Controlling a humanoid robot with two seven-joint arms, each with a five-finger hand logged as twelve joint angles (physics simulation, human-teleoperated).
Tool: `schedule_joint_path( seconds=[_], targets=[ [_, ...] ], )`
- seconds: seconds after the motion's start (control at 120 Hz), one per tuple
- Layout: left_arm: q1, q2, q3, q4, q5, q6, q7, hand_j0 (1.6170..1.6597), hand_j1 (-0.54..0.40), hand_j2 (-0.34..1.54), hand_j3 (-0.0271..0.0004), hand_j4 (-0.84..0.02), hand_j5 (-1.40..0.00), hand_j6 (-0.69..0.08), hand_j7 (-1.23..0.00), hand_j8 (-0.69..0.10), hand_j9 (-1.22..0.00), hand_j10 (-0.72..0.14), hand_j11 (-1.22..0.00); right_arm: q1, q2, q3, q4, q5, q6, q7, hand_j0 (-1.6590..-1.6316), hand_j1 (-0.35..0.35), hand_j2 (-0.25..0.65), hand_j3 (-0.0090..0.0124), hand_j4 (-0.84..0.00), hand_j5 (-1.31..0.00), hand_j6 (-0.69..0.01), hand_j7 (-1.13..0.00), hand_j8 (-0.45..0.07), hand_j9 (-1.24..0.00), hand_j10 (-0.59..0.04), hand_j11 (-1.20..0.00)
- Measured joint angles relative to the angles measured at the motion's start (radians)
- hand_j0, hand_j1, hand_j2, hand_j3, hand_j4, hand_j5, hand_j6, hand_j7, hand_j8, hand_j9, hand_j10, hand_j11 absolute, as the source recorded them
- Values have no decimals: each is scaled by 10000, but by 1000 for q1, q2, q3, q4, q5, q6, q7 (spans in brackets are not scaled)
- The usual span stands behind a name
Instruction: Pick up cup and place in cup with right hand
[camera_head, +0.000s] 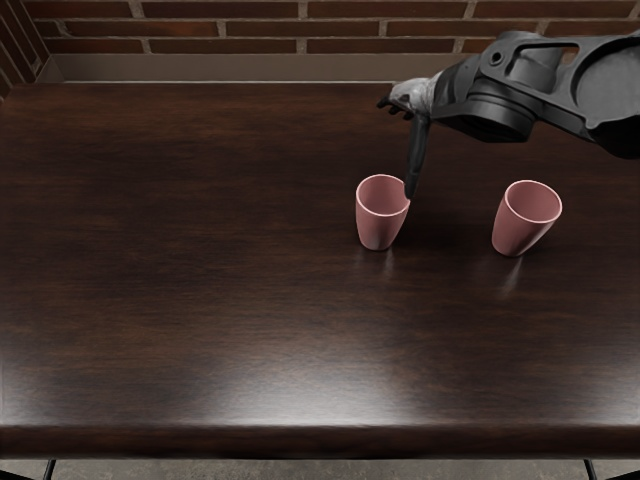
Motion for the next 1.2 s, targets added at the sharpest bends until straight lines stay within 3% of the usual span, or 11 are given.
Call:
schedule_joint_path(
  seconds=[0.283, 0.558, 0.642, 0.833, 1.108, 1.125, 1.133, 1.158, 1.175, 1.192, 1.2],
  targets=[
    [0, 0, 0, 0, 0, 0, 0, 16581, 3440, 7, 0, -41, -54, -41, -54, -41, -54, -41, -54, -42, 79, -78, 48, -7, -233, 0, -16581, -3232, -38, 0, -237, -289, -247, -286, -240, -288, -232, -287],
    [0, 0, 0, 0, 0, 0, 0, 16581, 3439, 7, 0, -42, -55, -42, -55, -42, -55, -42, -55, -92, 131, -111, 56, -7, -302, 0, -16581, -3177, -45, 0, -282, -349, -292, -346, -285, -348, -278, -347],
    [0, 0, 0, 0, 0, 0, 0, 16581, 3439, 7, 0, -42, -55, -41, -55, -41, -55, -41, -55, -98, 137, -124, 56, -8, -323, 0, -16583, -2668, 100, 0, -452, -571, -468, -562, -453, -575, -444, -577],
    [0, 0, 0, 0, 0, 0, 0, 16581, 3440, 7, 0, -41, -54, -41, -54, -41, -54, -41, -54, -98, 117, -138, 88, -7, -357, 0, -16580, -2780, -18, 0, -519, -645, -532, -640, -523, -647, -515, -648],
    [0, 0, 0, 0, 0, 0, 0, 16581, 3437, 8, 0, -43, -57, -43, -57, -42, -57, -42, -57, -95, 81, -126, 162, -8, -364, 0, -16577, 353, -707, 5, -3306, -4258, -3325, -4244, -3314, -4261, -3308, -4262],
    [0, 0, 0, 0, 0, 0, 0, 16581, 3437, 8, 0, -43, -57, -43, -57, -43, -57, -43, -57, -95, 80, -126, 162, -8, -364, 0, -16572, 435, -838, -11, -3505, -4511, -3517, -4503, -3507, -4523, -3501, -4524],
    [0, 0, 0, 0, 0, 0, 0, 16581, 3437, 8, 0, -43, -58, -43, -58, -43, -58, -43, -58, -95, 79, -126, 162, -8, -364, 0, -16570, 478, -918, -2, -3587, -4627, -3591, -4626, -3578, -4651, -3571, -4653],
    [0, 0, 0, 0, 0, 0, 0, 16581, 3437, 8, 0, -43, -58, -43, -58, -43, -58, -43, -58, -95, 76, -125, 162, -7, -365, 1, -16563, 599, -1058, -5, -3818, -4965, -3646, -4962, -3796, -5004, -3787, -5011],
    [0, 0, 0, 0, 0, 0, 0, 16581, 3437, 8, -1, -43, -57, -43, -57, -42, -57, -42, -57, -95, 74, -124, 162, -6, -365, 1, -16562, 749, -890, -7, -3954, -5158, -3640, -5162, -3786, -5205, -3911, -5215],
    [0, 0, 0, 0, 0, 0, 0, 16581, 3438, 8, -1, -43, -57, -42, -57, -42, -57, -42, -57, -95, 73, -121, 162, -3, -366, 1, -16557, 799, -861, 4, -4108, -5377, -3487, -5346, -3732, -5440, -3989, -5458],
    [0, 0, 0, 0, 0, 0, 0, 16581, 3438, 8, -1, -42, -57, -42, -56, -42, -56, -42, -57, -95, 72, -119, 161, -3, -366, 1, -16555, 806, -792, -2, -4105, -5471, -3490, -5432, -3698, -5537, -4041, -5557]
  ],
)
